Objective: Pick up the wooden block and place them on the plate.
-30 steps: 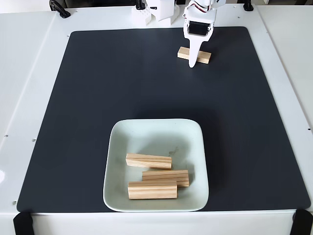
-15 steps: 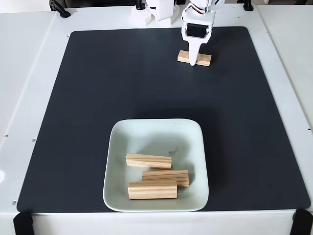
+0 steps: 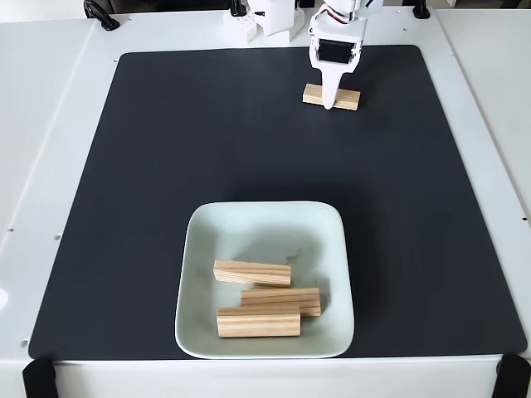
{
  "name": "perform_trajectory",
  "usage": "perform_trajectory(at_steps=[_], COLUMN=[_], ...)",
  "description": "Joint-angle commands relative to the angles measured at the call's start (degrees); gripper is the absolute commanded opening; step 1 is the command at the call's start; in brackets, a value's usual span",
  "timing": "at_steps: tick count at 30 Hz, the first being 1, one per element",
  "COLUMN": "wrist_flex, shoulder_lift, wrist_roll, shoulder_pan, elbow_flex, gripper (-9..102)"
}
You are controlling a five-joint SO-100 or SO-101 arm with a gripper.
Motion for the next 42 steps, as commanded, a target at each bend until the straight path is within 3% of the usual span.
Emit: perform_trajectory(at_steps=[1, 10, 14, 30, 42], wrist_flex=[-0.5, -0.6, -4.3, -5.7, -5.6], shoulder_lift=[4.5, 5.3, -0.6, -26.2, -41.7], wrist_roll=[-8.9, -36.5, -44.6, -44.9, -44.9], shoulder_pan=[3.7, 18.8, 23.3, 26.7, 28.9], elbow_flex=[-4.7, -17.9, -25.7, -59.5, -72.3], gripper=[0, 0, 0, -1, -1])
